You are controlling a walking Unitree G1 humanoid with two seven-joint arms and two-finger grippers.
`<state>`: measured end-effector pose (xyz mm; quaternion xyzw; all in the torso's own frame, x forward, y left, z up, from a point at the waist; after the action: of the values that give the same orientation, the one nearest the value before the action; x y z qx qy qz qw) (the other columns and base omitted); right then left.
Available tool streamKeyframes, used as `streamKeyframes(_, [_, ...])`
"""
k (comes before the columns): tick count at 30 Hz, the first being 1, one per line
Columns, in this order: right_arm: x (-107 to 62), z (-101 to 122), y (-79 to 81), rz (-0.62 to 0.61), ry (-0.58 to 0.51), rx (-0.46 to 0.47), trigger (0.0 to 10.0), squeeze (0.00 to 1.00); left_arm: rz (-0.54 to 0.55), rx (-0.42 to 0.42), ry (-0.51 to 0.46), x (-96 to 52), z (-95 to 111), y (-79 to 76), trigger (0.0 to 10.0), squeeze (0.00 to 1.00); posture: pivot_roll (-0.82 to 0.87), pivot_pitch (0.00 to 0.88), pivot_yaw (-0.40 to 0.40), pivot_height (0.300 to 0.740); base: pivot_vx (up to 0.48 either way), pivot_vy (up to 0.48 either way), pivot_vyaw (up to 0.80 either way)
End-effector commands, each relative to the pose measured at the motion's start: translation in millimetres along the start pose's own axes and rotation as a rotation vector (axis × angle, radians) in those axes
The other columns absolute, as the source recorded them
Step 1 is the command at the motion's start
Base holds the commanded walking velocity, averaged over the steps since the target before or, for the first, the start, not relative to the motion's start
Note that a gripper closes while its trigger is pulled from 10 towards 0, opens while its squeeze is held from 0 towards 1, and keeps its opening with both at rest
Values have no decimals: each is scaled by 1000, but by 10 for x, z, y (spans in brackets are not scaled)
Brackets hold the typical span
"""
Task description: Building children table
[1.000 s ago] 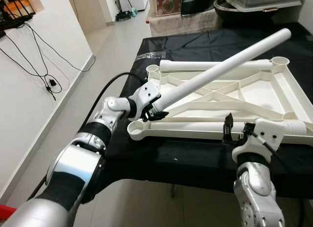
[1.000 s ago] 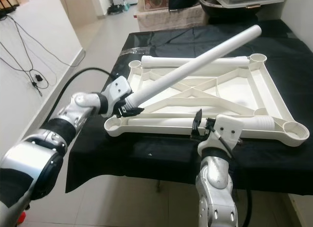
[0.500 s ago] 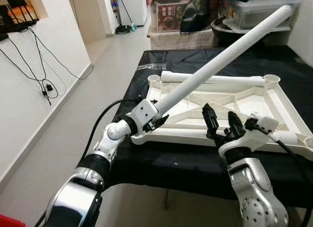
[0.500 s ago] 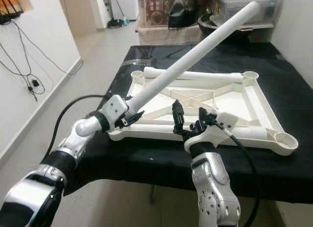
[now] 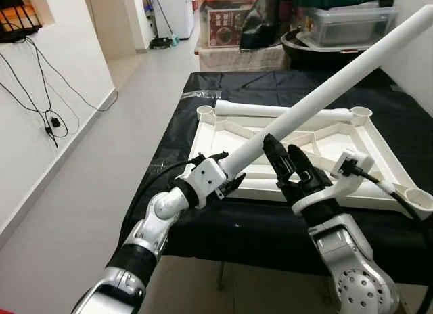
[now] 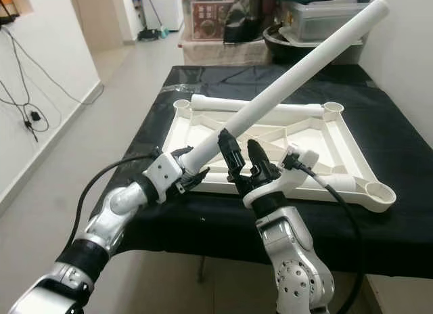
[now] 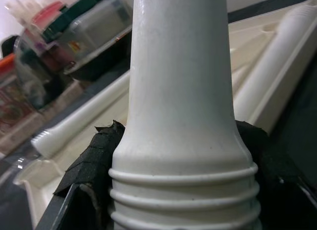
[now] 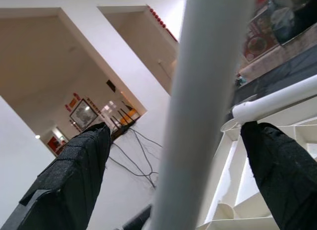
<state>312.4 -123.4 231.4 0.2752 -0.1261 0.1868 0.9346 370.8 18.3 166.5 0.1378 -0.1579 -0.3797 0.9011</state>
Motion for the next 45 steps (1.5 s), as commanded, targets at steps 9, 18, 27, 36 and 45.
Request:
streamKeyframes(9, [49,-103,100,48,48,-12,10000,0,-56,-20,8,-23,2,-263,10000,0,73,0,12,740,0,0,0])
streamKeyframes(18, [84,-164,75,42,69,-22,10000,0,-80,-39,12,-49,24,-400,10000,0,77,0,10,740,0,0,0])
streamKeyframes(27, [106,-190,42,29,76,-27,10000,0,-100,-51,9,-68,52,-505,10000,0,79,0,8,740,0,0,0])
streamKeyframes(36, [109,-217,23,22,84,-17,10000,0,-128,-69,5,-81,78,-635,10000,0,76,0,8,740,0,0,0])
streamKeyframes(45, [114,-218,24,22,82,-12,4471,0,-140,-77,10,-101,78,-695,10000,0,76,0,13,740,0,0,0])
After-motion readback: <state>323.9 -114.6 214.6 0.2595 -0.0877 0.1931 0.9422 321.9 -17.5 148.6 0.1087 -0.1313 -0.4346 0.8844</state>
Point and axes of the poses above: a point about 5 cm out from each wrist's last joint towards the gripper, its own x axis pointing out of the wrist towards the gripper, its own z axis along the axis of the wrist's last joint, y = z × x, the point moved 6 cm from there along x, pointing out of the wrist towards the gripper, and after that the axes turned 8 degrees about -x, right-handed, at the moved point
